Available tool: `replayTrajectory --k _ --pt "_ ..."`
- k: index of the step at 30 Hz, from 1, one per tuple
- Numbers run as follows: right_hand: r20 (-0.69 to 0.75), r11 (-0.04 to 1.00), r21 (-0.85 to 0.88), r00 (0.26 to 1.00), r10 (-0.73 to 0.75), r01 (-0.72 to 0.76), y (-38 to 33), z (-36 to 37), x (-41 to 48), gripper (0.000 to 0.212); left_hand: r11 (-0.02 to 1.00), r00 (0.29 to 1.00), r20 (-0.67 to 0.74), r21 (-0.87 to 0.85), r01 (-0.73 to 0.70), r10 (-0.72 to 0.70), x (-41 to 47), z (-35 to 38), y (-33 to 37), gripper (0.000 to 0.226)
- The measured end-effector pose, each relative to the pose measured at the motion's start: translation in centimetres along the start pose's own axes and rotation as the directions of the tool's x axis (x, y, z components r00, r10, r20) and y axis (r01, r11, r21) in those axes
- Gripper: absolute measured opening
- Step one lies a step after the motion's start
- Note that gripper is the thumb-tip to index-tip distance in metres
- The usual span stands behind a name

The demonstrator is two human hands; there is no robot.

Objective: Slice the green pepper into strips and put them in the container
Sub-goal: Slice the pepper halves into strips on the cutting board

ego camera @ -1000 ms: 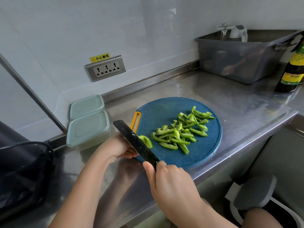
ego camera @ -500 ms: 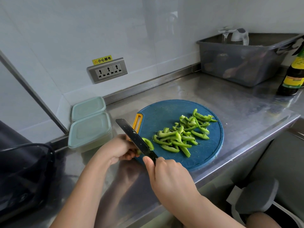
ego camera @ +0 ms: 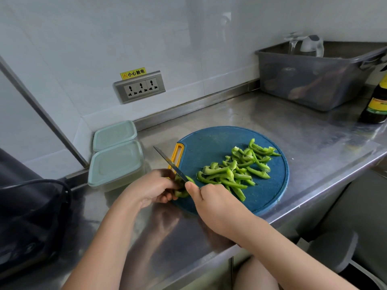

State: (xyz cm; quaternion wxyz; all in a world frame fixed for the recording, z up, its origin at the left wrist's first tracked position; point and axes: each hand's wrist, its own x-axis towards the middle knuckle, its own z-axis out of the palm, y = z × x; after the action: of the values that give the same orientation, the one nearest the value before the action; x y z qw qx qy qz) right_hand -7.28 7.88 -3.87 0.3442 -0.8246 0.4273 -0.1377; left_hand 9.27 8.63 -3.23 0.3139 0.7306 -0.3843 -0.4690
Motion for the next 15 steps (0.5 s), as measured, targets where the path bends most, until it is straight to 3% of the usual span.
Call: replayTrajectory --k 6,10,15 --pt "0.134 0.988 0.127 0.988 0.072 -0.089 0.0 -1.0 1.5 0.057 1.0 1.0 -0.003 0.016 0.015 -0.015 0.7 -0.3 -0.3 0.007" --pt "0.252 0.942 0.248 0.954 0.163 -0.226 -0.1 -1.6 2.5 0.057 1.0 1.0 0.0 0.024 -0.001 0.001 0.8 -0.3 -0.4 0.01" --pt "0.332 0.896 0.241 0.899 0.285 -0.373 -1.2 -2.0 3.4 0.058 0.994 0.997 0.039 0.089 -0.071 0.068 0.5 -0.5 -0.5 0.012"
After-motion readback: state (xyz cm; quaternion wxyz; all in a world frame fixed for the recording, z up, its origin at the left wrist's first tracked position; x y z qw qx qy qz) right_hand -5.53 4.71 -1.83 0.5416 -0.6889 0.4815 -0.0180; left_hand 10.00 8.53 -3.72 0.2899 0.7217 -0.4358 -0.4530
